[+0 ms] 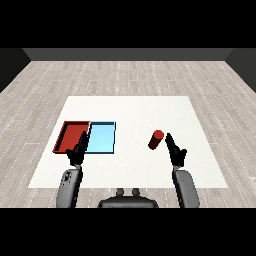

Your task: Pick the red can and put it in the red box

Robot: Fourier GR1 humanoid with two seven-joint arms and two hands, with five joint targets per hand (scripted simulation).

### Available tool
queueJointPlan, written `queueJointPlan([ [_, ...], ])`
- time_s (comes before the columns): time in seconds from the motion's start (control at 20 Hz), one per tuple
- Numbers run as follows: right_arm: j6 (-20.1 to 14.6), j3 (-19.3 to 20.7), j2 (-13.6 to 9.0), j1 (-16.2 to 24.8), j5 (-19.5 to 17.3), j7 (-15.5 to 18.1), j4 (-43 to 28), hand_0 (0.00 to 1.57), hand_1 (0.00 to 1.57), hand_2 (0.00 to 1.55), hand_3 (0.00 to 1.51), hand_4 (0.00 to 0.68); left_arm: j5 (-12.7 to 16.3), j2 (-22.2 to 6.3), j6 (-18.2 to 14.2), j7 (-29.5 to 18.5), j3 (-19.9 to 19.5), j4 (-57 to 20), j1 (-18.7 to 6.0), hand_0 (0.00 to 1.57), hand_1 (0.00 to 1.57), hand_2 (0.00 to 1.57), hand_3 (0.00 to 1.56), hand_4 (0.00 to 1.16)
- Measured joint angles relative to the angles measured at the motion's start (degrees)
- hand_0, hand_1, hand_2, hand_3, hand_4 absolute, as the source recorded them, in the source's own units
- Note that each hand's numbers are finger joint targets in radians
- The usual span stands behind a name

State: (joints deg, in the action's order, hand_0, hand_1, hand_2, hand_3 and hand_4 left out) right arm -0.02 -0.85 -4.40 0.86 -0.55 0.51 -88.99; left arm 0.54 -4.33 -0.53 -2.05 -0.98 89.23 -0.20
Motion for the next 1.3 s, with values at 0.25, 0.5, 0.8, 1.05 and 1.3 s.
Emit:
queueJointPlan([
  [0.25, 5.88, 7.80, -6.36, -3.68, 5.24, 1.99, 5.71, 0.00, 0.00, 0.00, 0.00, 0.000, -0.55, -0.29, 0.22, 1.51, 0.16, -0.09, -0.67, 0.00, 0.00, 0.00, 0.00, 0.00],
  [0.5, 12.21, 14.32, -10.82, -7.32, 11.28, 11.03, 8.36, 0.00, 0.00, 0.00, 0.00, 0.000, 1.39, 0.54, 1.48, -8.75, -1.02, 2.62, -2.32, 0.00, 0.00, 0.00, 0.00, 0.00],
  [0.8, 18.96, 18.49, -14.92, -11.61, 12.89, 22.53, 19.43, 0.00, 0.00, 0.00, 0.00, 0.000, 1.66, 1.84, 2.26, -17.94, -1.17, 2.06, -1.36, 0.00, 0.00, 0.00, 0.00, 0.00],
  [1.05, 21.01, 19.23, -15.85, -13.27, 12.63, 26.23, 24.22, 0.00, 0.00, 0.00, 0.00, 0.000, 1.97, 2.00, 3.03, -20.58, -1.11, 2.58, -0.09, 0.00, 0.00, 0.00, 0.00, 0.00],
  [1.3, 22.25, 19.04, -16.16, -14.91, 12.66, 26.67, 26.92, 0.00, 0.00, 0.00, 0.00, 0.000, 2.64, 1.58, 3.33, -19.85, -1.72, 2.67, -1.63, 0.00, 0.00, 0.00, 0.00, 0.00],
])
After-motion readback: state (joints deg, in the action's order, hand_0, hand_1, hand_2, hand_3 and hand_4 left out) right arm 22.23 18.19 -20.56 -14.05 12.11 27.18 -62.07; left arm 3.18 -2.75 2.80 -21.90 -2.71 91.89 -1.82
